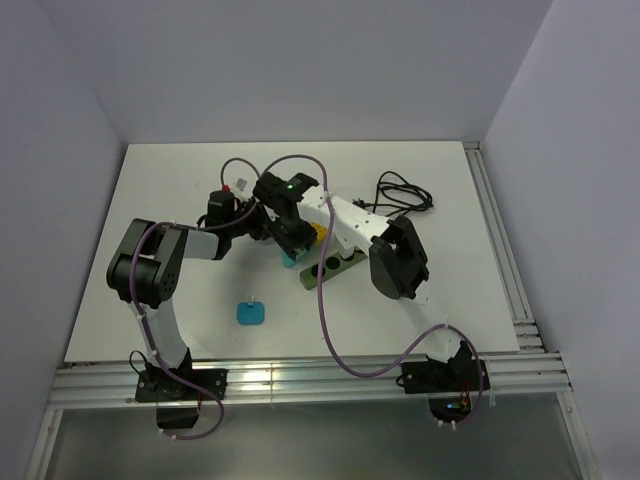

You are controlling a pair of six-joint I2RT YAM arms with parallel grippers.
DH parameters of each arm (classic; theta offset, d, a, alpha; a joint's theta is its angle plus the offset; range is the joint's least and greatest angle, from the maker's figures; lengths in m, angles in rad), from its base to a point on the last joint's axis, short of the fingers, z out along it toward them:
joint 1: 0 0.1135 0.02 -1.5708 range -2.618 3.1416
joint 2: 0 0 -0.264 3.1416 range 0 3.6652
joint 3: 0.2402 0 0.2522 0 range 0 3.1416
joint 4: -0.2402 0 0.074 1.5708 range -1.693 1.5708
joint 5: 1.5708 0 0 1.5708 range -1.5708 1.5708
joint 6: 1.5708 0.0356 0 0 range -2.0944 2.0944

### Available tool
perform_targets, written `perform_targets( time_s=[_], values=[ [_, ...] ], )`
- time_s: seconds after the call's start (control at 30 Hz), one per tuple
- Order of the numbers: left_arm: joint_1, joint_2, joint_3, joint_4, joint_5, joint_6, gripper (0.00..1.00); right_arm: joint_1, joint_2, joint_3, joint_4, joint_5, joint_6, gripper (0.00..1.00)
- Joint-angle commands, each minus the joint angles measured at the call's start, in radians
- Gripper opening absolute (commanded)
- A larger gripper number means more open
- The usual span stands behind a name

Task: Insert the plug
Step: Insert the plug into the socket.

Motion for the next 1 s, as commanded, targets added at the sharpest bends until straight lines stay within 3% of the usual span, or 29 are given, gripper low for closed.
perform_targets(
  time_s=[0.0,0.37,0.97],
  values=[
    [-0.016,-0.041,-0.014,0.031,0.02,0.01,0.34,-0.016,-0.042,0.028,0.054,0.047,-0.002,0.03],
    [-0.034,-0.04,-0.045,0.045,0.013,0.01,0.33,-0.015,-0.061,0.019,0.084,0.074,-0.002,0.06],
    [-0.053,-0.069,-0.097,0.059,0.002,0.008,0.33,-0.018,-0.156,-0.128,0.242,0.102,-0.004,0.08]
  ],
)
